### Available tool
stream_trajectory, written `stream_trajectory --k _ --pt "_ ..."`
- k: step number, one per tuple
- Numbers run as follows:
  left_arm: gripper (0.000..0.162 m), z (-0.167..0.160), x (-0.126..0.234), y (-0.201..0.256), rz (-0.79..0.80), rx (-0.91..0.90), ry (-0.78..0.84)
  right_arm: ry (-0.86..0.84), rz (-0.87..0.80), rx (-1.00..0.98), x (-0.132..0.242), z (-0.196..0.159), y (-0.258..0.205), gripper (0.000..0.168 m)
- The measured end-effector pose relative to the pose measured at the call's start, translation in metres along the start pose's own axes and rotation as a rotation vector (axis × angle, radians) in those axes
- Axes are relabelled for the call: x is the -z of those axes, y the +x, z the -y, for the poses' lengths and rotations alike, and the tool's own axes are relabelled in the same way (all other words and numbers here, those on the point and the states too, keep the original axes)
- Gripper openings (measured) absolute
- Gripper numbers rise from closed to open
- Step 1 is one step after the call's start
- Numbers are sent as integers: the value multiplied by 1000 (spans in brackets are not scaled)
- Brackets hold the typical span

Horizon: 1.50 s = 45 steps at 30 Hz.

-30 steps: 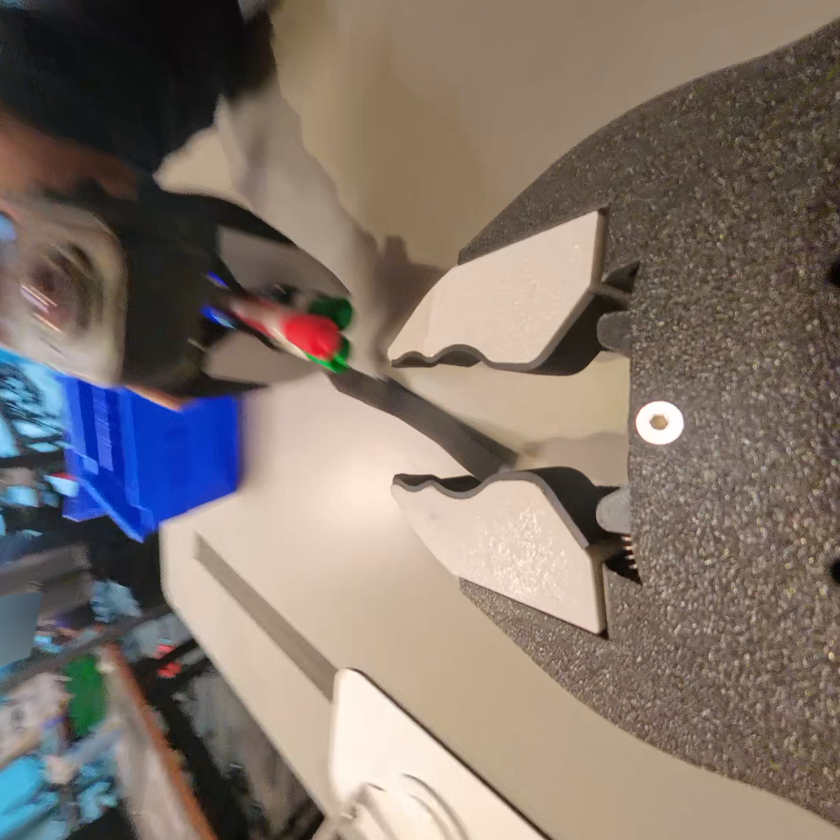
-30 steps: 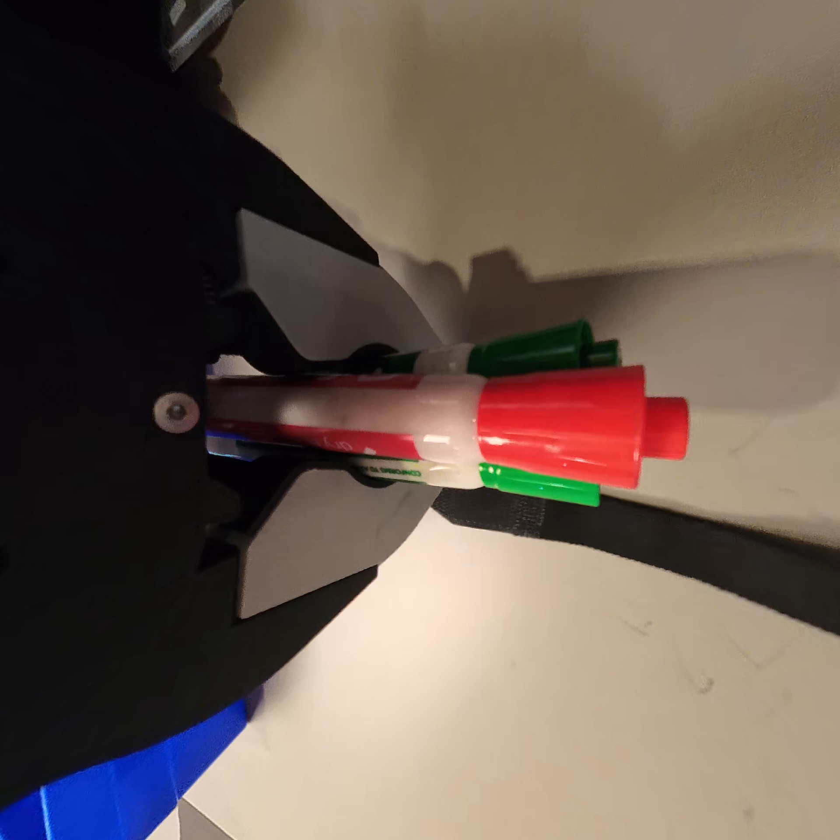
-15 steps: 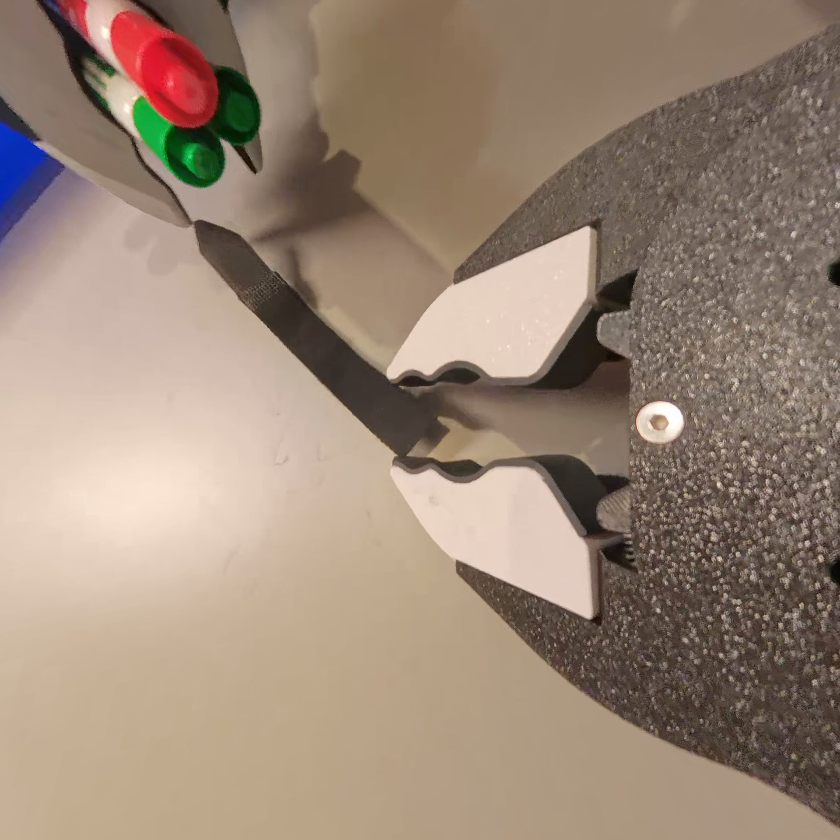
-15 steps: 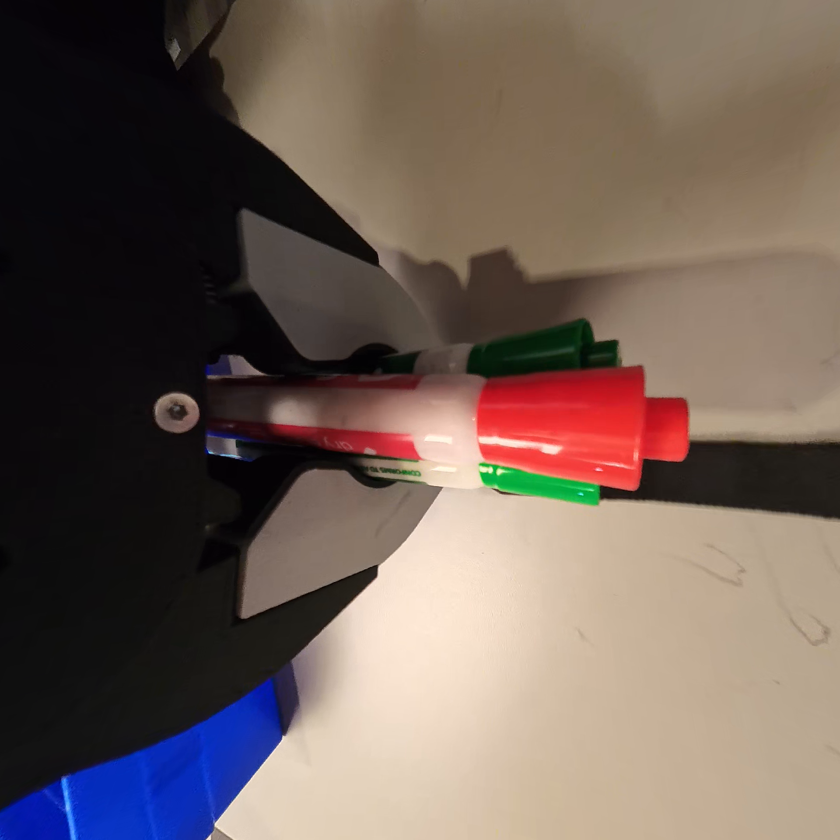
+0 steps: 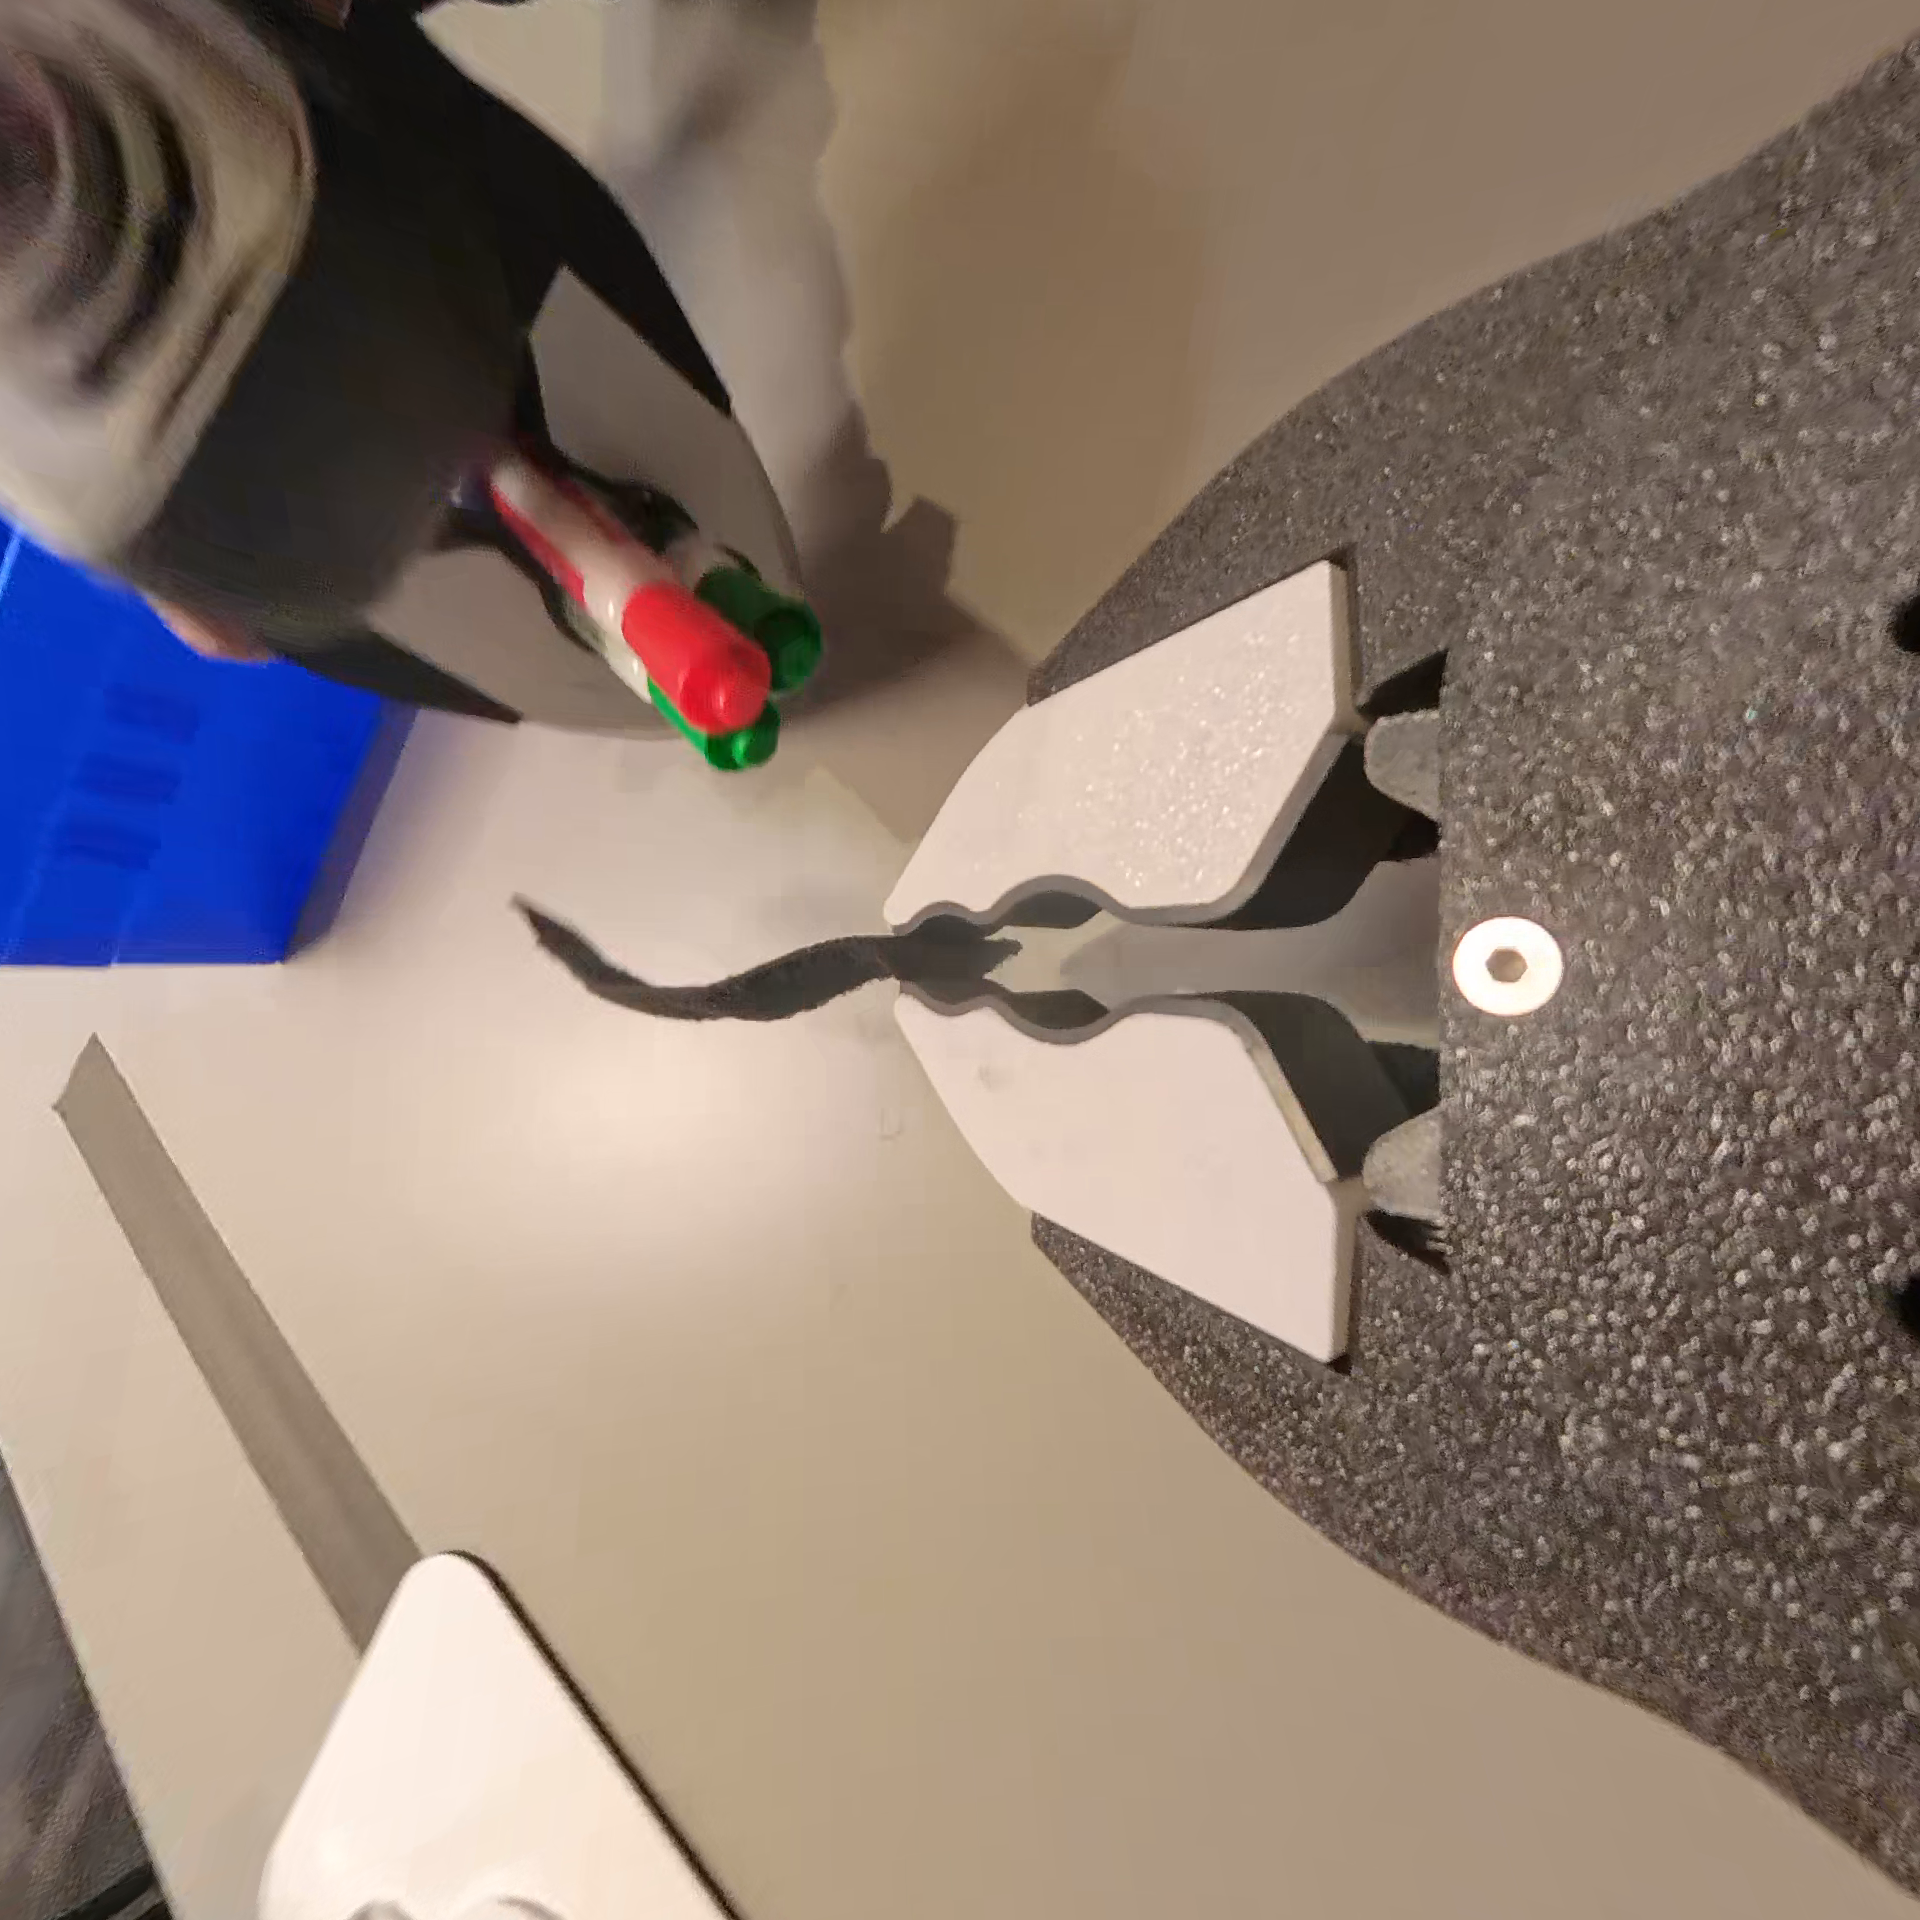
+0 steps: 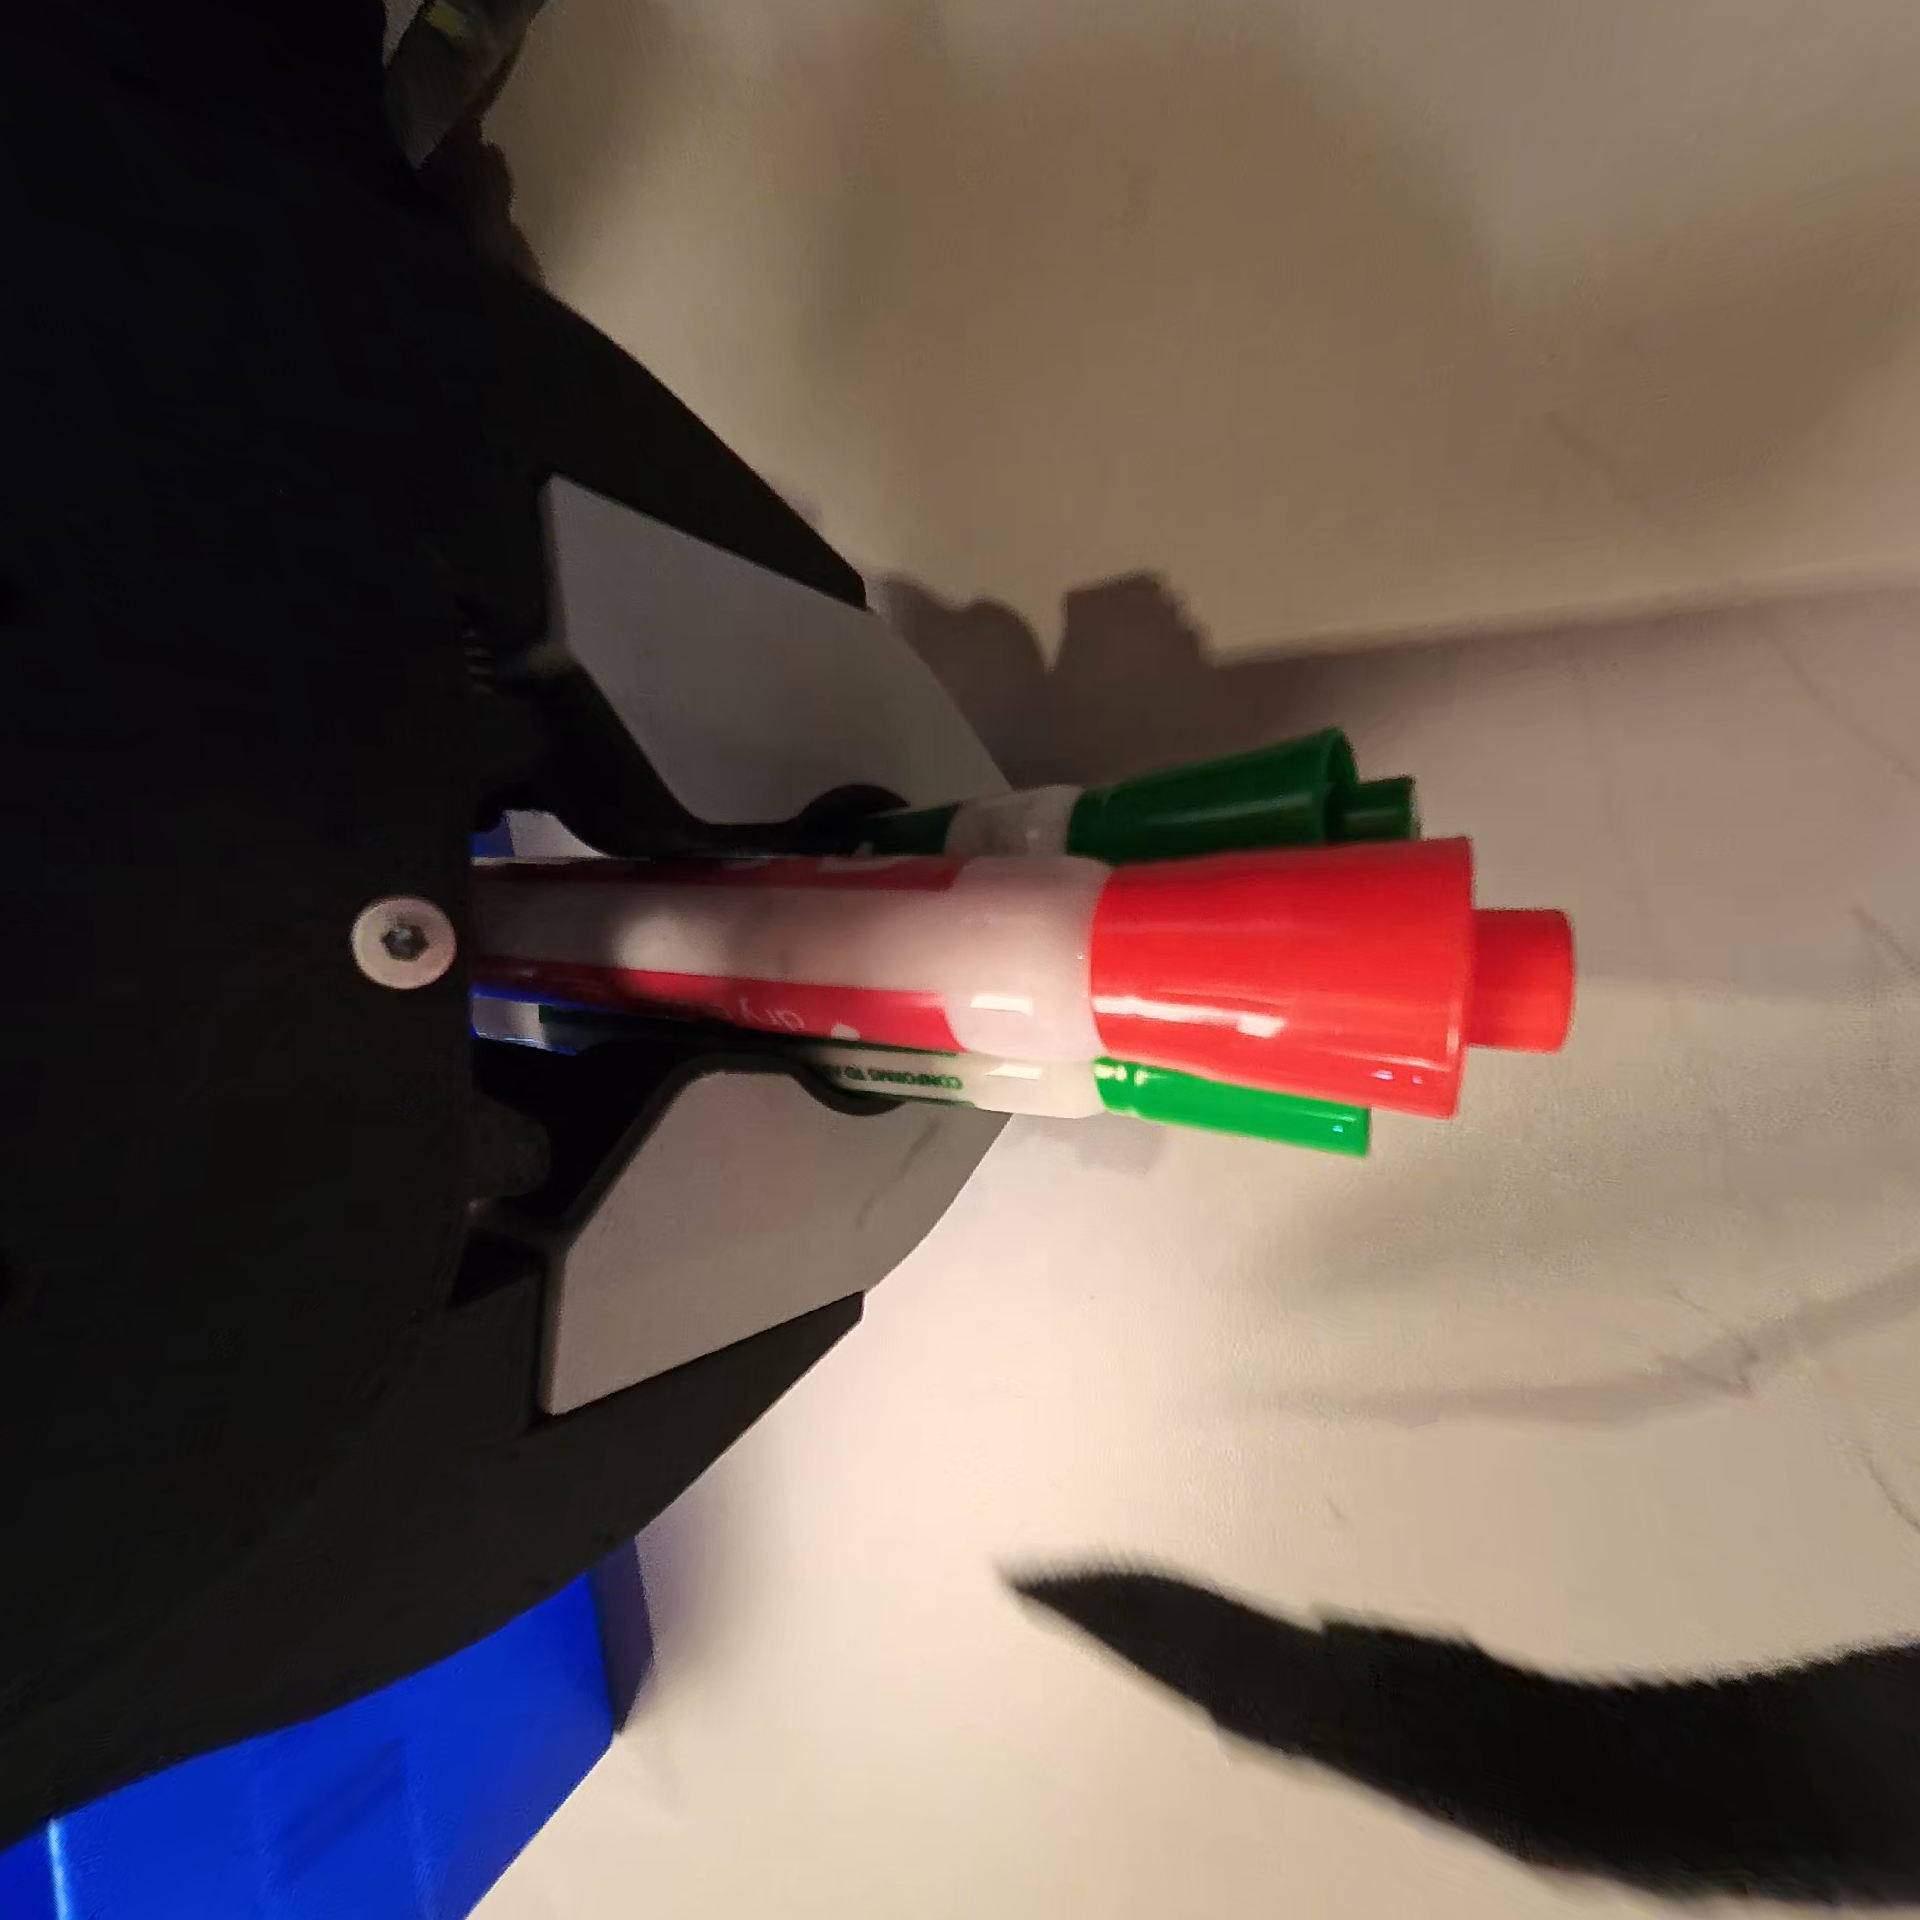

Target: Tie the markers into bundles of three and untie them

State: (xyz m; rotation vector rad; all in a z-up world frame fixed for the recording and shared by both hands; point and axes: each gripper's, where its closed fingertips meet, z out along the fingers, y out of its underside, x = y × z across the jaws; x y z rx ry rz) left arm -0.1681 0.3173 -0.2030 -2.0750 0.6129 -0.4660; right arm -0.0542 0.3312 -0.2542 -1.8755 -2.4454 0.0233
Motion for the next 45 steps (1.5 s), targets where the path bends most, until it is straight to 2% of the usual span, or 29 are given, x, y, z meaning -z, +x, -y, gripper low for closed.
stream_trajectory --k 5,21,30,45 --pt "7 6 4 27 85 -181 -41 -8 12 -8 -7 2 0 40" --pt "10 27 4 66 502 -819 -132 22 29 -42 -7 9 1 40" --pt "12 24 -16 91 549 -1000 -118 33 30 -47 -3 7 1 41" --pt "24 16 -28 101 464 -1082 -93 43 37 -32 -2 9 -2 40"
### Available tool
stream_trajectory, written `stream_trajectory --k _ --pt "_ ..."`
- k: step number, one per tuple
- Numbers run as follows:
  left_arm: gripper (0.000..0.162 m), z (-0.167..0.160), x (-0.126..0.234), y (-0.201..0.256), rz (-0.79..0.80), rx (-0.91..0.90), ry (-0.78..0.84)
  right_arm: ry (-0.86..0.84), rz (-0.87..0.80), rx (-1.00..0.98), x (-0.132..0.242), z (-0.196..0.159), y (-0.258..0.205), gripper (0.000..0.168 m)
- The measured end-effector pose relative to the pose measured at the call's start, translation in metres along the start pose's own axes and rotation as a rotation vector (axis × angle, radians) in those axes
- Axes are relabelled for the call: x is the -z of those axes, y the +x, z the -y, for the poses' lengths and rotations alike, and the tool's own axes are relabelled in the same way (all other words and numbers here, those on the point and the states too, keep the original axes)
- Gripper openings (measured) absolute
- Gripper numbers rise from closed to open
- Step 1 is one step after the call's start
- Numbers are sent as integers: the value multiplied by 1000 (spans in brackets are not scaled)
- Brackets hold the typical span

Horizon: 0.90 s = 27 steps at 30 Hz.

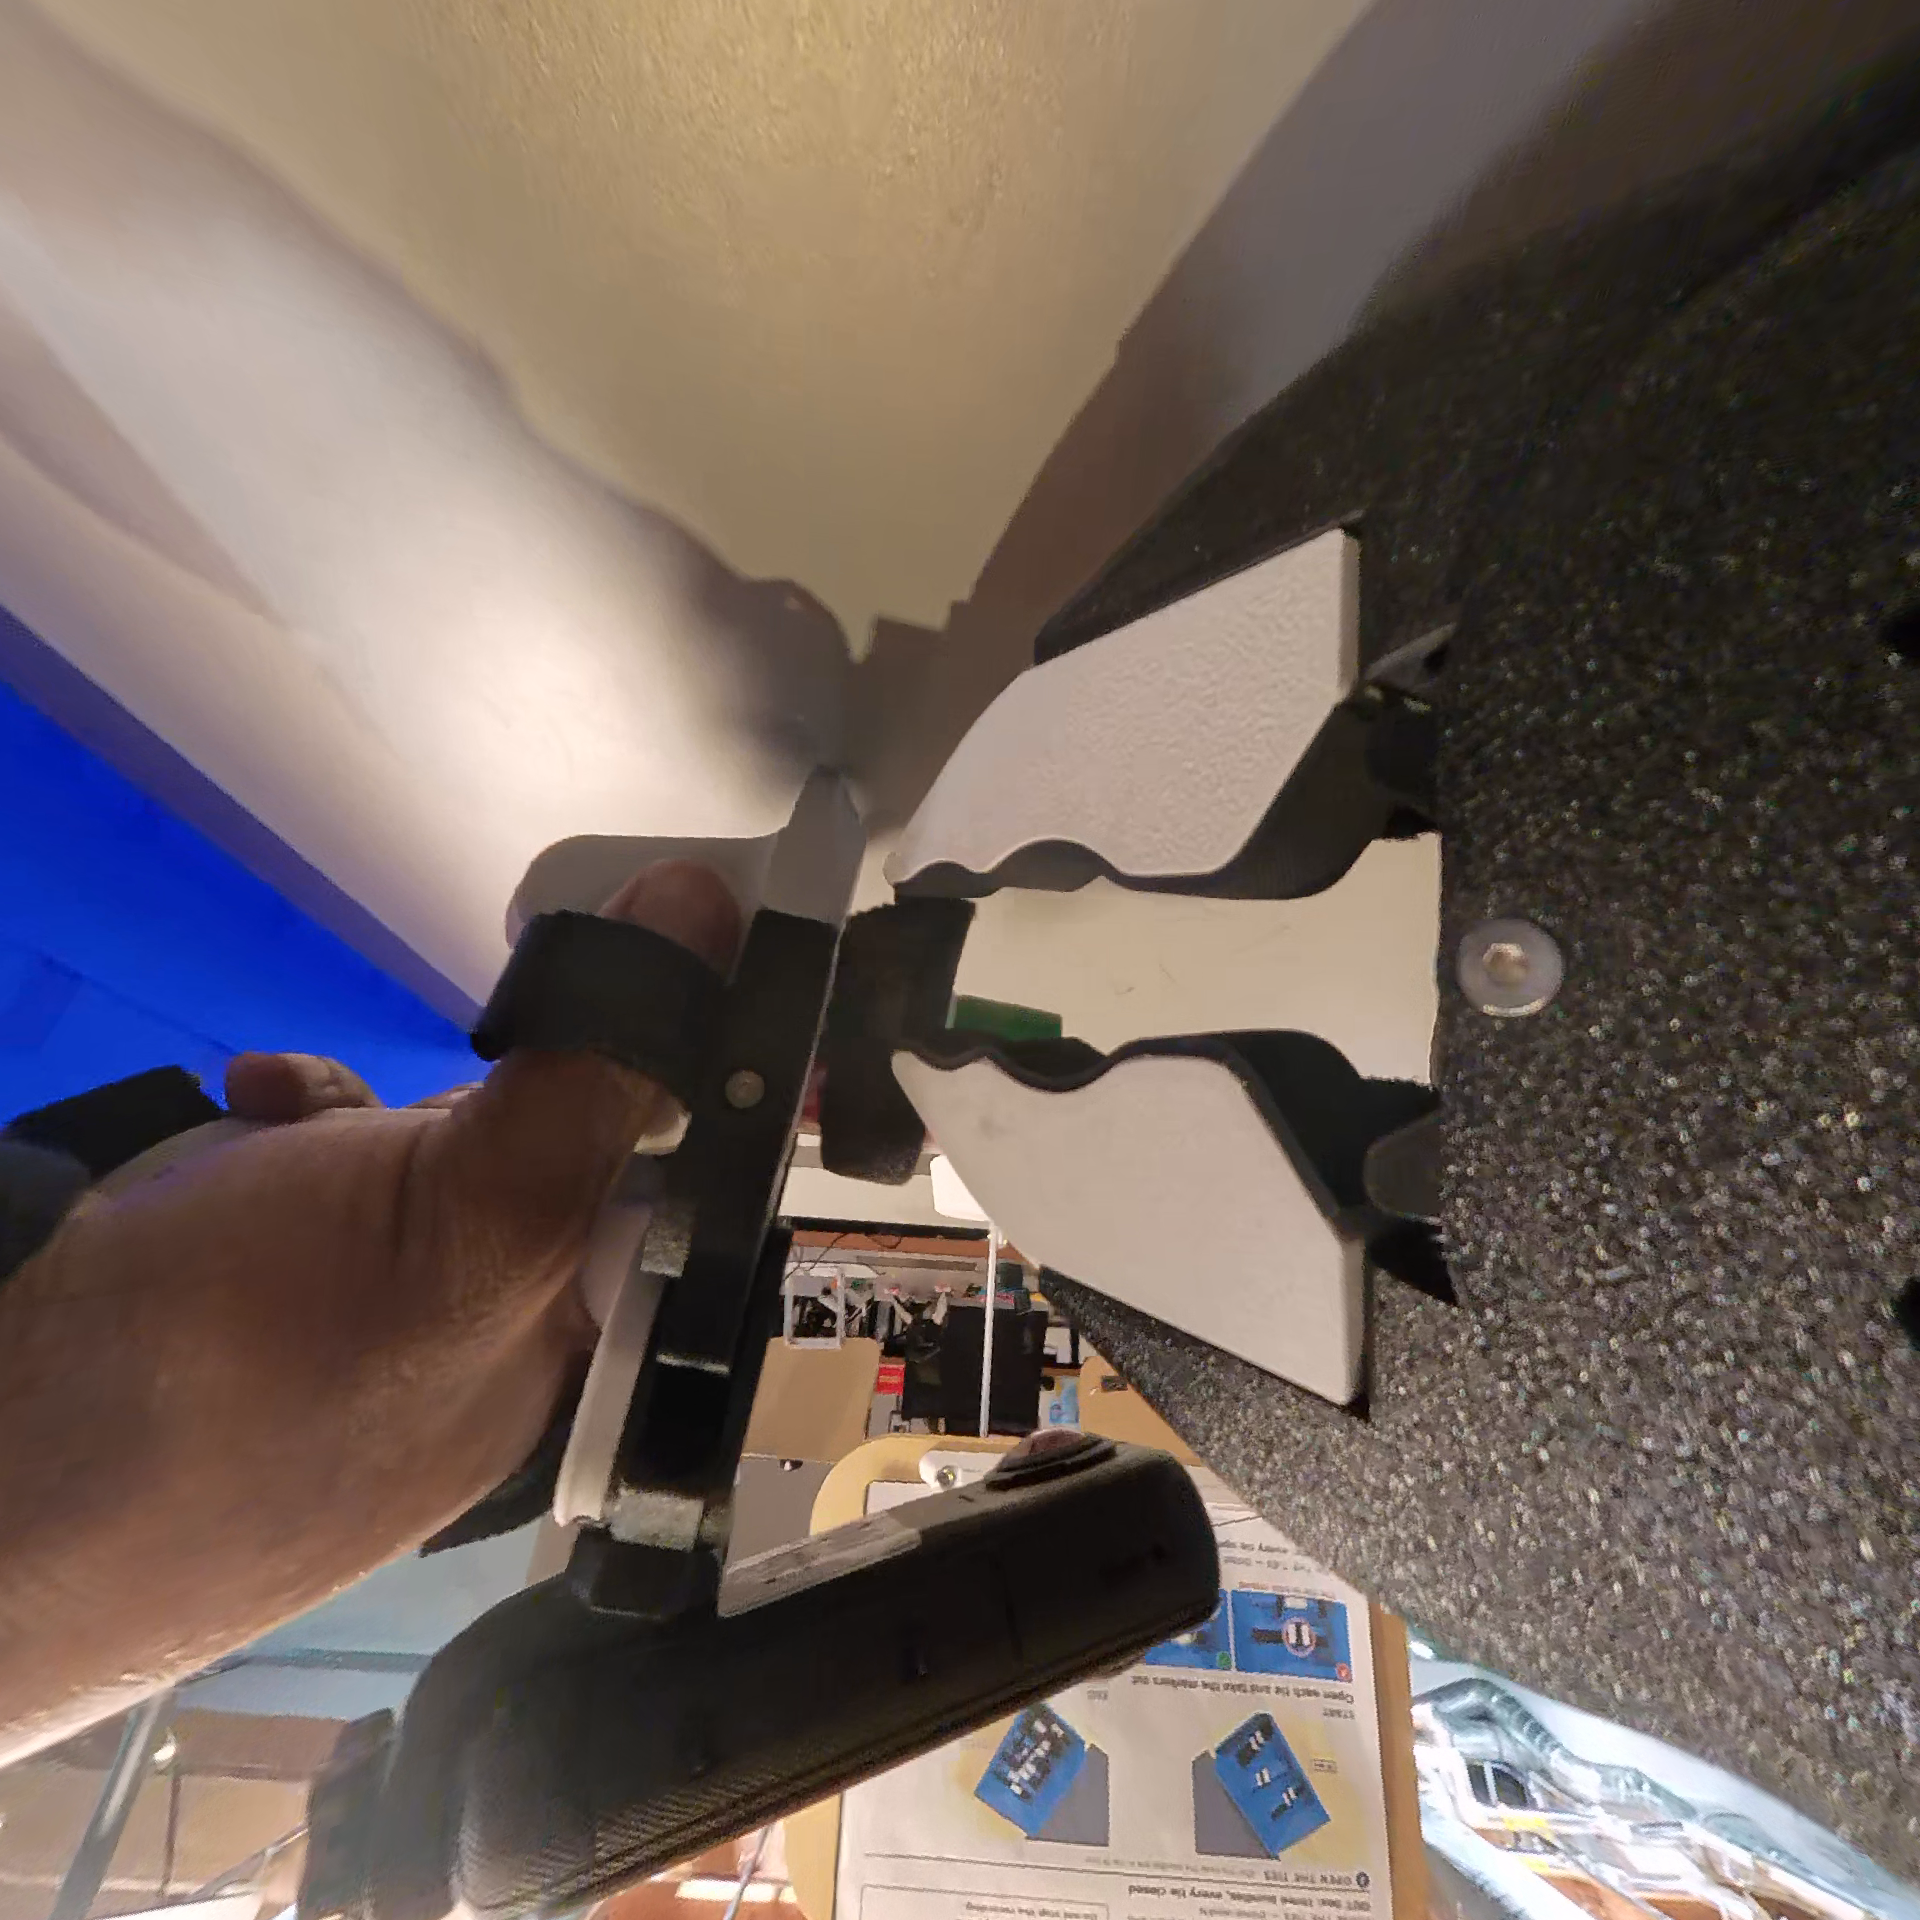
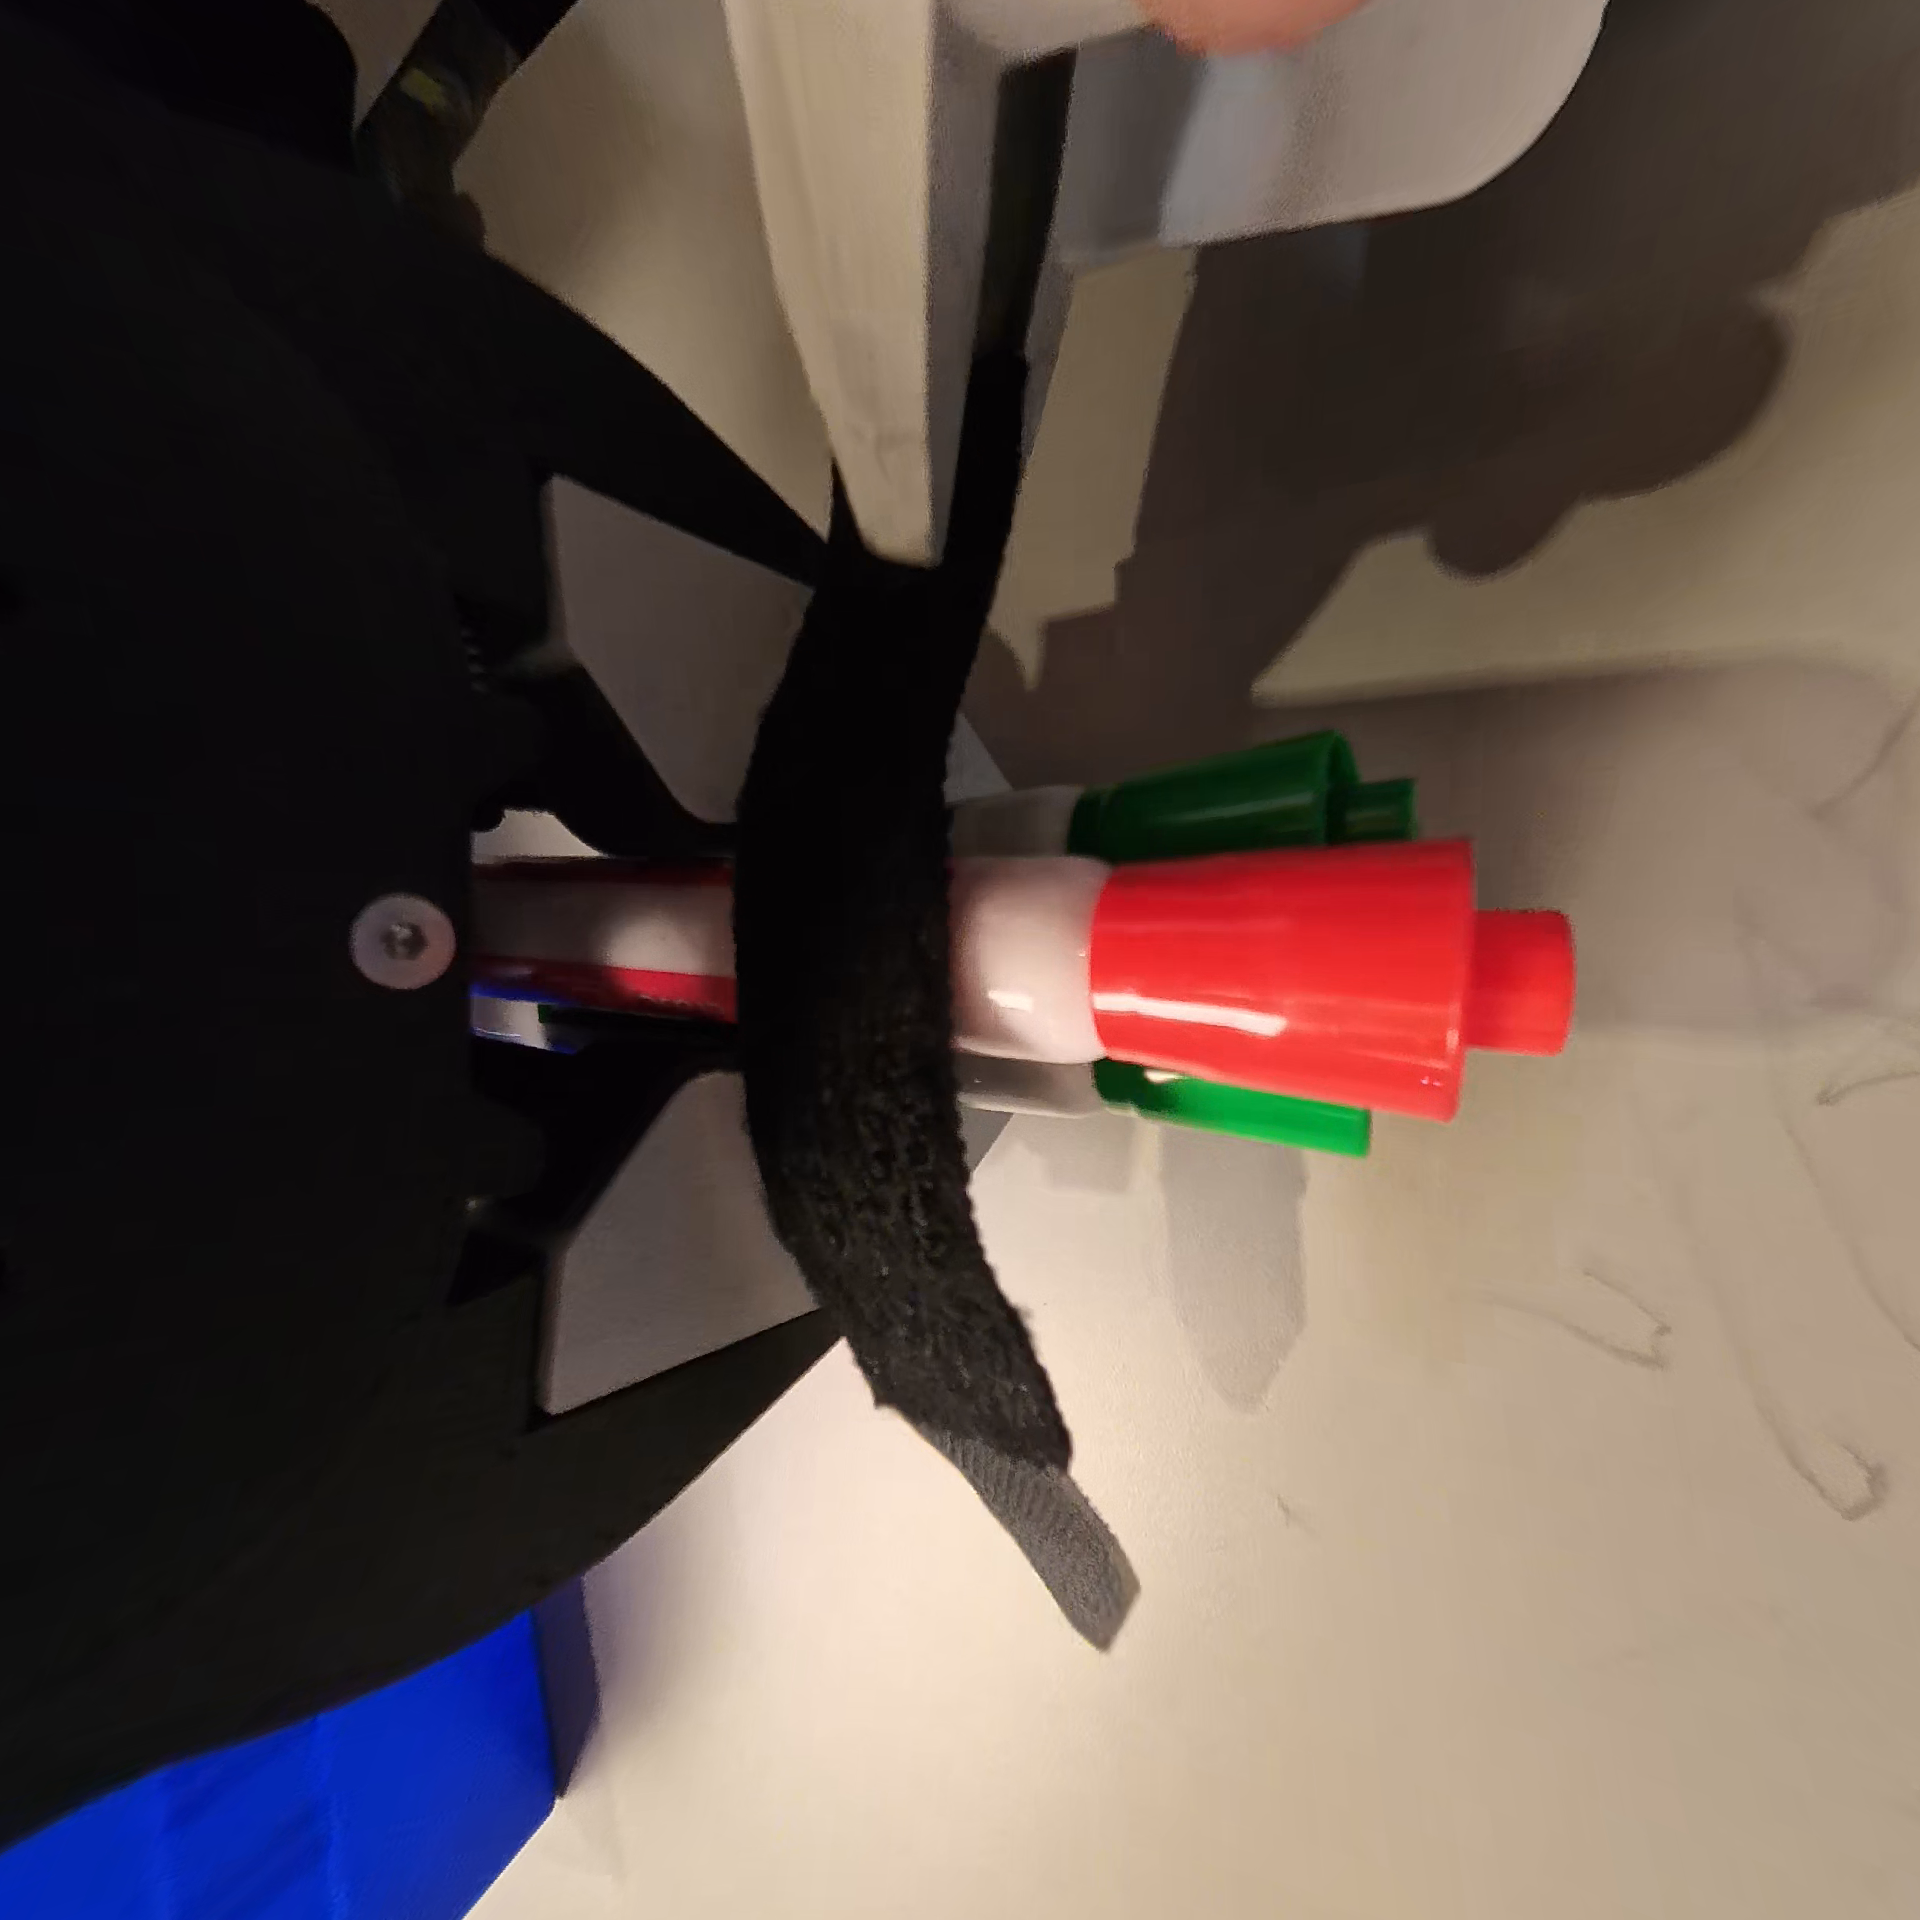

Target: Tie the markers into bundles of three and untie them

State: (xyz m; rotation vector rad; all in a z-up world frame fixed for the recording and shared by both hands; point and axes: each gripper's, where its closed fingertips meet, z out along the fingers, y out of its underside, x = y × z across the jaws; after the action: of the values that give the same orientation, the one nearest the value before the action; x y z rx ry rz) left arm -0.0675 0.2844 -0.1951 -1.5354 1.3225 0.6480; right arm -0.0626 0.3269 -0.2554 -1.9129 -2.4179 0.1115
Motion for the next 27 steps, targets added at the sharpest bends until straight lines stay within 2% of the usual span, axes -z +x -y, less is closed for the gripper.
stream_trajectory --k 7,19,27 --pt "26 6 3 3 8 -74 57 3 -4 12 2 0 -2 38" --pt "39 6 13 3 -64 -55 174 16 -18 24 7 1 -2 39" --pt "49 3 14 -8 -8 -47 199 18 -20 36 9 2 -4 38"
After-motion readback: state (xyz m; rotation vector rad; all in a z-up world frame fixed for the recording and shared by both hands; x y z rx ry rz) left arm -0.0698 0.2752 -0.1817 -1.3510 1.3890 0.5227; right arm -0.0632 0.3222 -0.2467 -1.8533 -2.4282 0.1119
